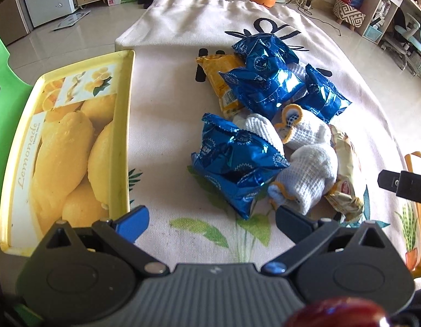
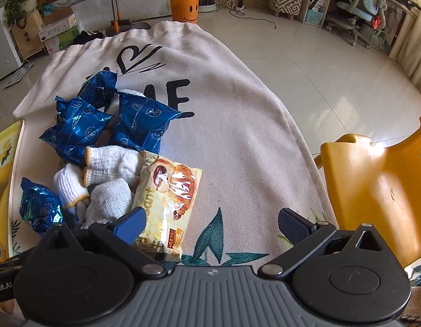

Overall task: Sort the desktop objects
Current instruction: 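Move both tools toward the pile of packets and gloves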

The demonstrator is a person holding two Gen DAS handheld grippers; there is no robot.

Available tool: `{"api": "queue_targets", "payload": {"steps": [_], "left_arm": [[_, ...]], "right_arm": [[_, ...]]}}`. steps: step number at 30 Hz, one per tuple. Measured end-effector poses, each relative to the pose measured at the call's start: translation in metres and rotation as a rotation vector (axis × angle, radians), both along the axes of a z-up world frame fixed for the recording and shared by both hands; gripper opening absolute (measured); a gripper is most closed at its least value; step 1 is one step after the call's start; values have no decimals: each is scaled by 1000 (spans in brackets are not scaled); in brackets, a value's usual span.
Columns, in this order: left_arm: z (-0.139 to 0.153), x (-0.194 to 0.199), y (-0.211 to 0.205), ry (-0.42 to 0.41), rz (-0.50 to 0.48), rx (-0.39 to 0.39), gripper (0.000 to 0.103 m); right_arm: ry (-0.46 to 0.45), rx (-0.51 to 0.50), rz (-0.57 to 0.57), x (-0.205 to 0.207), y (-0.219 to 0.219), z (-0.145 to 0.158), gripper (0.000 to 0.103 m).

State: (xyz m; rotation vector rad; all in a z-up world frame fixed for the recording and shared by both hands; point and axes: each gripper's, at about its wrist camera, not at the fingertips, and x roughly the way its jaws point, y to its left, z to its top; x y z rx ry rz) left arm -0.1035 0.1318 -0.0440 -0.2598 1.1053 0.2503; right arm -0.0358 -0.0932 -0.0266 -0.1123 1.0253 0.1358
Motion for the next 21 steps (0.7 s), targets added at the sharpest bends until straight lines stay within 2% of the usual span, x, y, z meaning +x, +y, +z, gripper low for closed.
{"api": "queue_targets", "payload": {"steps": [9, 14, 21], "left_arm": [[13, -12, 4, -24, 50, -31, 102], [21, -1, 11, -16, 80, -26, 102], [16, 23, 27, 20, 144, -91, 102]], "right_arm": [[56, 87, -29, -3, -10, -3, 103], [90, 119, -37, 0, -12, -6, 103], [140, 155, -54, 8, -9, -14, 102]]}}
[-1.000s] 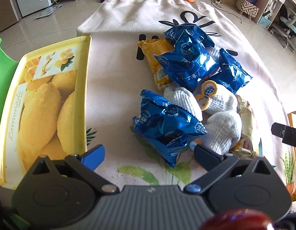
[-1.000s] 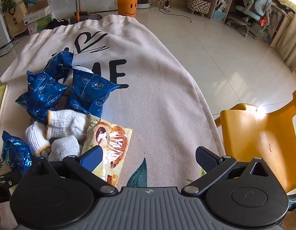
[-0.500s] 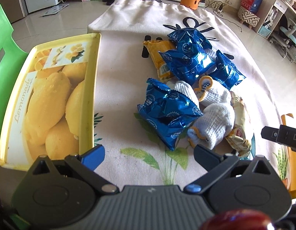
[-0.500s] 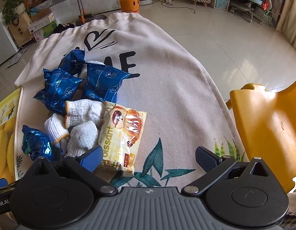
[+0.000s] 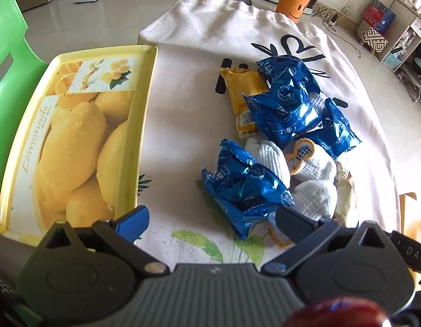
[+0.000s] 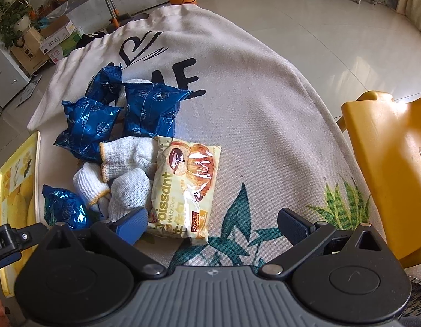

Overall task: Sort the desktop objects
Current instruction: 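Move both tools toward the pile of packets and gloves, then lower left tool over a blue foil packet while right tool approaches a white glove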

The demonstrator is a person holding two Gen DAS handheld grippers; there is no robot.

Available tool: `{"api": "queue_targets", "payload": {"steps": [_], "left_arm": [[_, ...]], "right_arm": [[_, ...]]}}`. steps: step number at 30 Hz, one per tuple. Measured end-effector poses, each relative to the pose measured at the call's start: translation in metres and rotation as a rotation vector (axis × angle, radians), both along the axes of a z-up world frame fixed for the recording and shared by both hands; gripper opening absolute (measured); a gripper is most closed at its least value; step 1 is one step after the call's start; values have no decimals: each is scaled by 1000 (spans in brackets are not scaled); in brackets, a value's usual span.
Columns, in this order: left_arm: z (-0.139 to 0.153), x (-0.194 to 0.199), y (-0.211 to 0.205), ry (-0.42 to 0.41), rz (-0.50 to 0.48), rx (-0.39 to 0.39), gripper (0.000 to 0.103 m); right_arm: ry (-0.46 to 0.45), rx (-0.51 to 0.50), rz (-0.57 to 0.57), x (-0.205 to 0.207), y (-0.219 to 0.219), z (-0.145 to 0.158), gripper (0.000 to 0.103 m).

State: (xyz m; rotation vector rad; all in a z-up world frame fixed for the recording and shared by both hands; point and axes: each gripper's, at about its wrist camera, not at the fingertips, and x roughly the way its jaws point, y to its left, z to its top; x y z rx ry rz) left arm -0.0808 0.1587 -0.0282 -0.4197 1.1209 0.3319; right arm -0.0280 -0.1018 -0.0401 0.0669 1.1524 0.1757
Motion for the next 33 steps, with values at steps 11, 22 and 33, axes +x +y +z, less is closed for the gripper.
{"api": "queue_targets", "payload": {"steps": [11, 22, 33], "left_arm": [[-19, 35, 8, 35, 31, -53, 102], [-25, 34, 12, 30, 36, -65, 103], [-19, 23, 7, 25, -21, -73, 102]], "right_arm": [[87, 42, -47, 29, 5, -8, 97], [158, 93, -43, 38, 14, -29, 86], [130, 52, -67, 37, 13, -30, 84]]}}
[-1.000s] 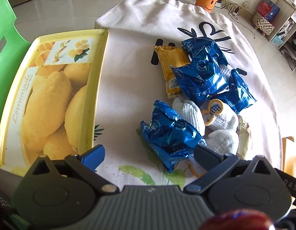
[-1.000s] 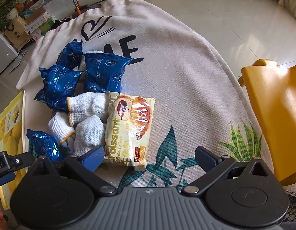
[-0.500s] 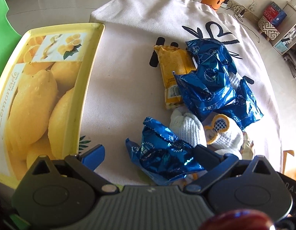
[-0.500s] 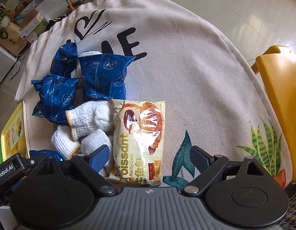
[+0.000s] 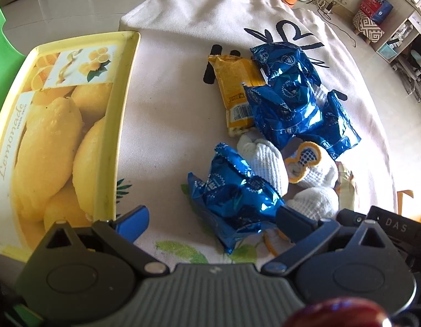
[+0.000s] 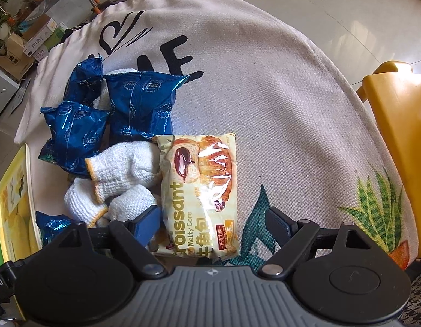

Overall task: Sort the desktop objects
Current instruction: 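Lower left tool over a blue foil packet while right tool approaches a white glove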

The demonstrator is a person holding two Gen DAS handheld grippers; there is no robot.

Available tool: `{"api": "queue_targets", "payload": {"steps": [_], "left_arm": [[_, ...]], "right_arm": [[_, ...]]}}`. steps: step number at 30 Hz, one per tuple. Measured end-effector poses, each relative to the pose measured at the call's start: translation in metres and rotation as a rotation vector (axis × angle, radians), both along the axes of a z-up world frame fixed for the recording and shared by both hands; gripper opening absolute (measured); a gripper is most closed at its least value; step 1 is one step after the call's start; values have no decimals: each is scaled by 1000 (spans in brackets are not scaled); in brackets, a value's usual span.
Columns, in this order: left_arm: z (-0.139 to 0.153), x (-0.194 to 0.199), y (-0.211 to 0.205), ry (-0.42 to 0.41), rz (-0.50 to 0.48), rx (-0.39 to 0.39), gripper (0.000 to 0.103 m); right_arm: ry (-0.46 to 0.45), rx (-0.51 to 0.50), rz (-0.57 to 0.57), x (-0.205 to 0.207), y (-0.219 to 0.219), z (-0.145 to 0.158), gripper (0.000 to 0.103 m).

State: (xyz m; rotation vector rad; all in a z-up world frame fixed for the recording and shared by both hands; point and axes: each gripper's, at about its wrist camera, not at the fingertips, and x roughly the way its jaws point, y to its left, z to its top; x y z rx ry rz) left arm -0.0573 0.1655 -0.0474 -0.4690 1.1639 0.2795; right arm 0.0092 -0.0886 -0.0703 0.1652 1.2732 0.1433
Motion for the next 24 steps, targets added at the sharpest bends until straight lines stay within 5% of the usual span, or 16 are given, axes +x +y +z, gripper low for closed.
{"api": "queue_targets", "payload": {"steps": [6, 11, 15, 20, 24], "left_arm": [[3, 8, -4, -57, 22, -24, 102], [-8, 17, -11, -13, 29, 35, 102], [-12, 10, -6, 14, 45, -10, 102], [-7, 7, -12, 27, -15, 37, 103], [-6, 5, -7, 42, -11, 19, 102]], "right_arm": [[-12, -14, 7, 0, 4, -2, 84], [-27, -85, -30, 3, -2, -3, 85], [-75, -156, -58, 4, -7, 5, 85], [-150, -88, -30, 1, -3, 22, 85], [-171, 64, 57, -5, 7, 32, 85]]}}
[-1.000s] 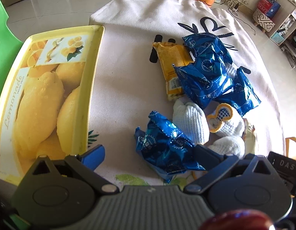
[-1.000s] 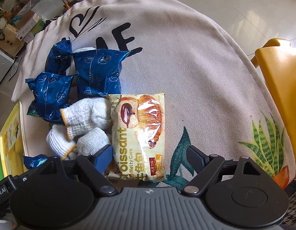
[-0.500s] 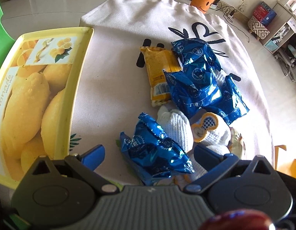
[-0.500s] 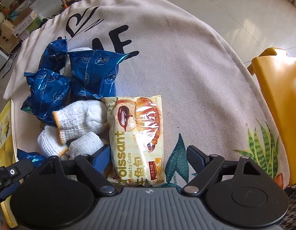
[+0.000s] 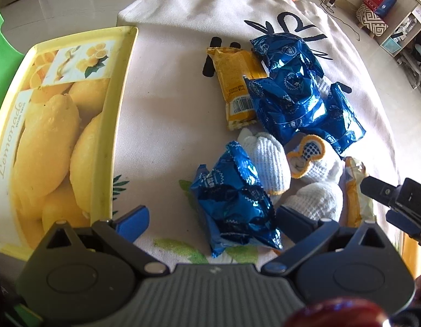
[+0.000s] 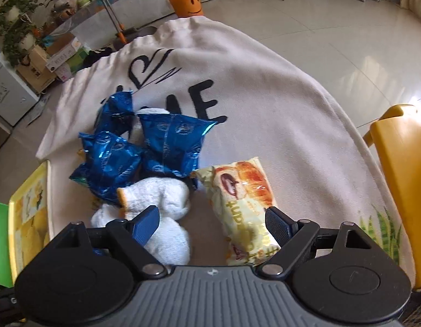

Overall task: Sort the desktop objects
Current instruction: 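Lower left tool over a blue foil packet while right tool approaches a white glove, then close left tool on the blue foil packet while right tool closes on the white glove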

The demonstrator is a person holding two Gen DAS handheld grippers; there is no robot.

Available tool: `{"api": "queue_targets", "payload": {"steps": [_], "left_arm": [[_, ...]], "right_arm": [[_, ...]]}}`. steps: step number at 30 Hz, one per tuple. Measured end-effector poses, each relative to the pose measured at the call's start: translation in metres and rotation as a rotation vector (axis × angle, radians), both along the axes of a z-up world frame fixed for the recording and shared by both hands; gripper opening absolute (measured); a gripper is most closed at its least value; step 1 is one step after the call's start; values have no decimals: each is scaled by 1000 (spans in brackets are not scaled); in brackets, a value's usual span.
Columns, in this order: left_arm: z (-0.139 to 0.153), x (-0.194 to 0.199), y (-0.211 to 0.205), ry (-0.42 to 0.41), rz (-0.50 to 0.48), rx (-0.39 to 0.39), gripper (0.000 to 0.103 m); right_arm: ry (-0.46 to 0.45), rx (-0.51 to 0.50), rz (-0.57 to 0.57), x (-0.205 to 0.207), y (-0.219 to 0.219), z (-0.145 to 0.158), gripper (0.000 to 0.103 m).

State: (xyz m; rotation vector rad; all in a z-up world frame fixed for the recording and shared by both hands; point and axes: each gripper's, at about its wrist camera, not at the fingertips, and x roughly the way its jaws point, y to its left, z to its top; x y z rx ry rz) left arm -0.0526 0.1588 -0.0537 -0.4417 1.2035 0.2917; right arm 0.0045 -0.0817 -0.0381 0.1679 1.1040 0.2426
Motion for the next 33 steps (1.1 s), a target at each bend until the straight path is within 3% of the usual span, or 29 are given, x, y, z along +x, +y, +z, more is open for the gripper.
{"api": "queue_targets", "payload": {"steps": [5, 12, 19, 25, 29, 33], "left_arm": [[2, -9, 8, 7, 4, -15, 103], [9, -19, 21, 19, 26, 45, 102], [8, -18, 23, -2, 27, 26, 102], [3, -17, 18, -12, -8, 16, 103], [10, -18, 17, -46, -11, 54, 102], [2, -11, 8, -38, -47, -2, 102]], "right_arm": [[61, 104, 98, -5, 17, -9, 85], [113, 56, 96, -8, 26, -26, 84], [140, 39, 111, -10, 38, -43, 81], [128, 12, 125, -10, 42, -48, 61], [92, -56, 106, -9, 38, -40, 59], [126, -19, 72, -3, 30, -41, 59]]}}
